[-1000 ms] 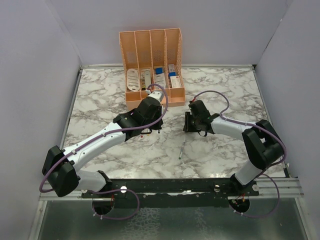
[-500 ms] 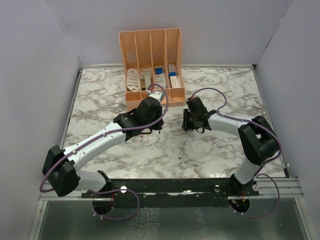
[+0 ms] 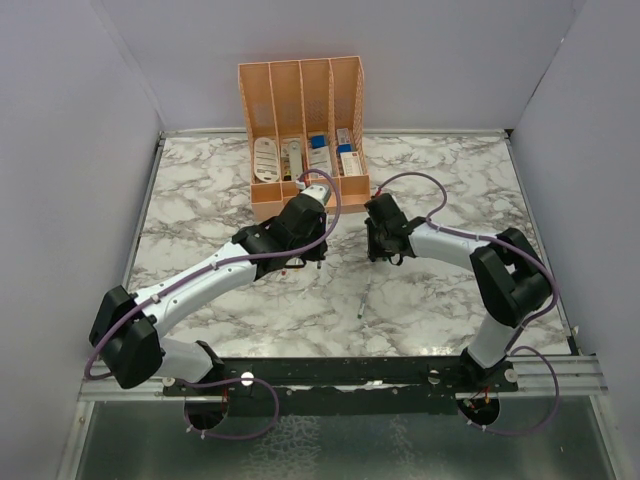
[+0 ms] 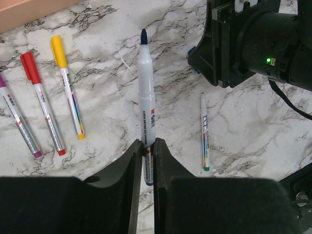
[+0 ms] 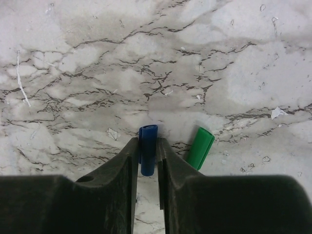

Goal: Insert the pens into the pen caps

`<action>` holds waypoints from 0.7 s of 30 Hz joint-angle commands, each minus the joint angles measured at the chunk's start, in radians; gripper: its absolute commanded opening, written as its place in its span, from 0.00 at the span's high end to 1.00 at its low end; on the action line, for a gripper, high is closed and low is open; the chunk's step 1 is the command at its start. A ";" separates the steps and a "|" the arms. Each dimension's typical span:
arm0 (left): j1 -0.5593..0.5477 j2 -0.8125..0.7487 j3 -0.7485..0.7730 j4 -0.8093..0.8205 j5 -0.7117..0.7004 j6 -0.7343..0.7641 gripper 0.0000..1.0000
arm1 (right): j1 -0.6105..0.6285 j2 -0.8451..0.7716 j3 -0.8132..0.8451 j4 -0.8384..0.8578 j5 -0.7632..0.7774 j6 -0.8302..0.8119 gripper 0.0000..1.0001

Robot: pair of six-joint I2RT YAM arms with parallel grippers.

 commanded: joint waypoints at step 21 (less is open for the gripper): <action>0.005 0.024 0.017 0.065 0.028 0.021 1.00 | 0.058 -0.034 0.054 -0.095 0.067 -0.028 0.99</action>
